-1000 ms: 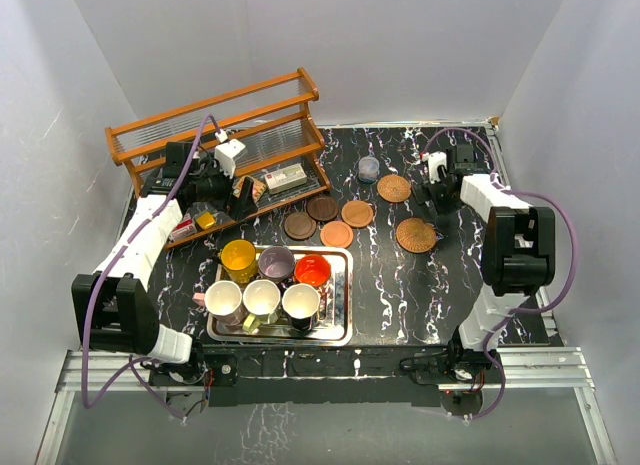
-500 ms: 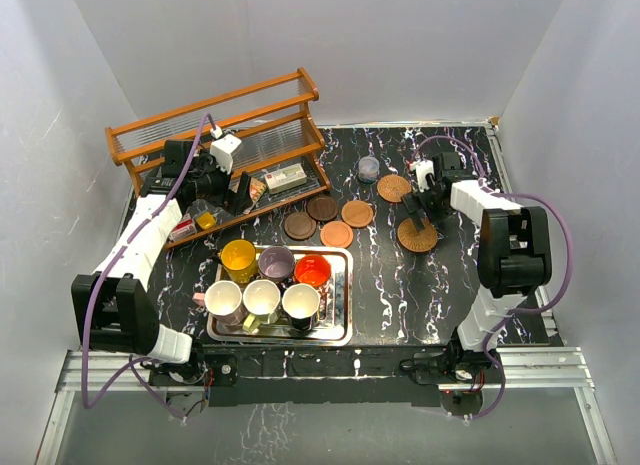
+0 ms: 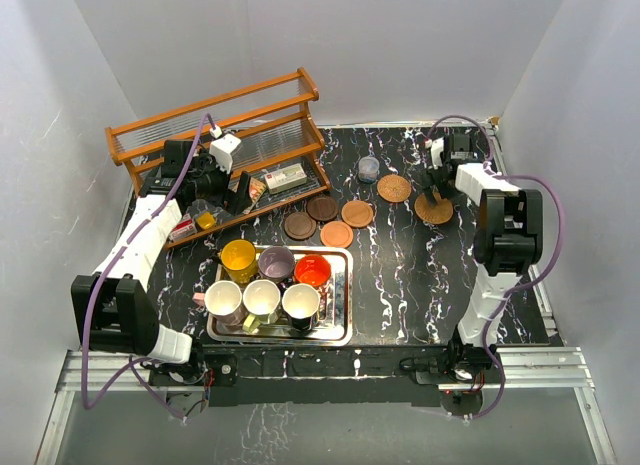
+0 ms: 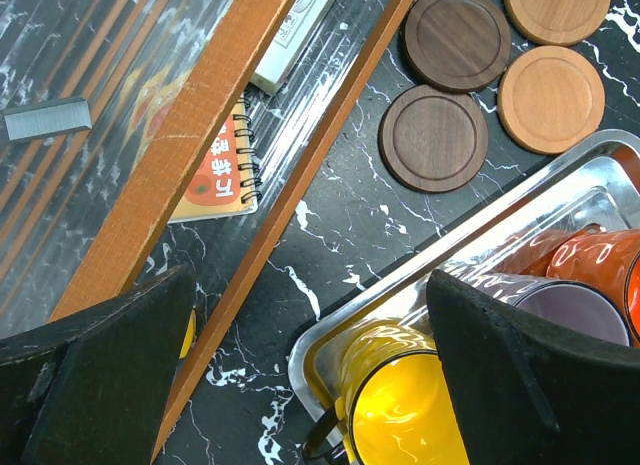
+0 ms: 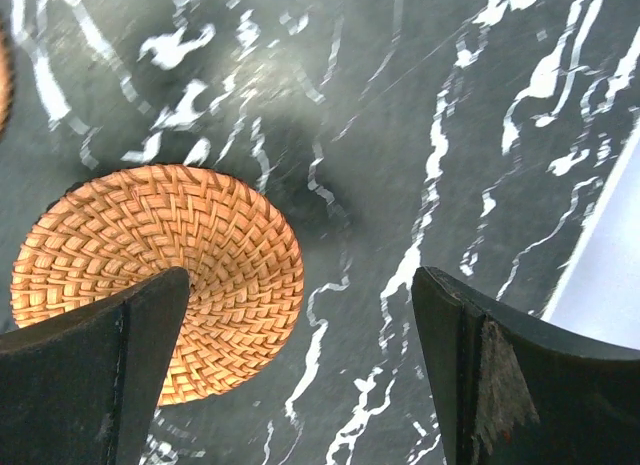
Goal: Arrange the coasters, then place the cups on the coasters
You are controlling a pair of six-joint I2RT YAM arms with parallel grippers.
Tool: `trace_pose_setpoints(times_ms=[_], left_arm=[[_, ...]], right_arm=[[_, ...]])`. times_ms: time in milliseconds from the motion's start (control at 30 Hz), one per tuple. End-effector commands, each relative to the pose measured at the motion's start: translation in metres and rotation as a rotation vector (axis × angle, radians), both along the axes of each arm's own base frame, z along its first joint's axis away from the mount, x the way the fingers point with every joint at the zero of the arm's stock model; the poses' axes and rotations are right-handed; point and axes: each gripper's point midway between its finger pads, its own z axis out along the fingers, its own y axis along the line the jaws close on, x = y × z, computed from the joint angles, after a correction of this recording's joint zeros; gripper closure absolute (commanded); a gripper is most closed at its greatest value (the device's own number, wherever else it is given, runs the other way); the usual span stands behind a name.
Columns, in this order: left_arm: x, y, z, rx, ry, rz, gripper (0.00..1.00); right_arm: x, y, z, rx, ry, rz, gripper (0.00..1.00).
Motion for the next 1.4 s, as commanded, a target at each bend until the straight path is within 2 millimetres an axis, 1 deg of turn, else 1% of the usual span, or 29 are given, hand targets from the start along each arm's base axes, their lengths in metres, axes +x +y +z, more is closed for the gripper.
trace_pose_setpoints(times_ms=[0, 200, 333, 467, 600, 667, 733, 767, 800, 833, 900, 967, 1067, 1100, 1133, 1167, 1267, 1367], left_arm=[[0.001, -0.002, 0.027, -0.006, -0.076, -0.014, 0.01], [0.001, -0.003, 0.026, -0.005, -0.074, -0.018, 0.01], [0.002, -0.003, 0.025, -0.005, -0.072, -0.019, 0.01], [0.002, -0.003, 0.025, -0.005, -0.072, -0.021, 0.01], [0.001, -0.003, 0.024, -0.004, -0.071, -0.025, 0.01], [0.001, -0.003, 0.025, -0.004, -0.073, -0.026, 0.01], [0.001, -0.004, 0.024, -0.006, -0.070, -0.027, 0.01], [0.001, -0.004, 0.024, -0.007, -0.068, -0.026, 0.01], [0.001, -0.004, 0.024, -0.007, -0.069, -0.025, 0.01], [0.001, -0.004, 0.024, -0.007, -0.070, -0.024, 0.01], [0.002, -0.003, 0.023, -0.003, -0.068, -0.017, 0.01], [0.002, -0.002, 0.024, -0.003, -0.069, -0.014, 0.01], [0.002, -0.002, 0.024, -0.004, -0.068, -0.012, 0.01], [0.001, -0.003, 0.024, -0.005, -0.068, -0.014, 0.01], [0.001, -0.003, 0.023, -0.006, -0.066, -0.014, 0.01], [0.000, -0.003, 0.023, -0.006, -0.067, -0.017, 0.01], [0.000, -0.004, 0.024, -0.009, -0.069, -0.021, 0.01], [-0.001, -0.004, 0.024, -0.011, -0.069, -0.023, 0.01]], right_arm=[[0.023, -0.024, -0.010, -0.079, -0.018, -0.059, 0.06], [0.045, -0.012, -0.017, -0.001, -0.030, -0.053, 0.06], [0.056, -0.002, -0.016, 0.050, -0.044, -0.039, 0.06], [0.062, 0.004, -0.017, 0.065, -0.048, -0.029, 0.06], [0.064, 0.003, -0.016, 0.053, -0.050, -0.036, 0.06], [0.066, 0.000, -0.007, 0.037, -0.069, -0.046, 0.06], [0.070, -0.003, 0.009, 0.022, -0.102, -0.056, 0.06], [0.073, -0.004, 0.018, 0.019, -0.123, -0.056, 0.06], [0.076, -0.004, 0.032, 0.020, -0.151, -0.055, 0.06], [0.079, -0.002, 0.040, 0.027, -0.169, -0.051, 0.06], [0.082, 0.002, 0.064, 0.048, -0.212, -0.039, 0.06], [0.082, 0.010, 0.082, 0.076, -0.239, -0.020, 0.06], [0.077, 0.036, 0.102, 0.134, -0.265, 0.039, 0.06], [0.073, 0.044, 0.105, 0.157, -0.265, 0.058, 0.06], [0.070, 0.064, 0.108, 0.179, -0.263, 0.099, 0.06], [0.067, 0.078, 0.109, 0.201, -0.259, 0.128, 0.06], [0.054, 0.122, 0.108, 0.257, -0.236, 0.224, 0.06], [0.041, 0.165, 0.101, 0.288, -0.213, 0.319, 0.06]])
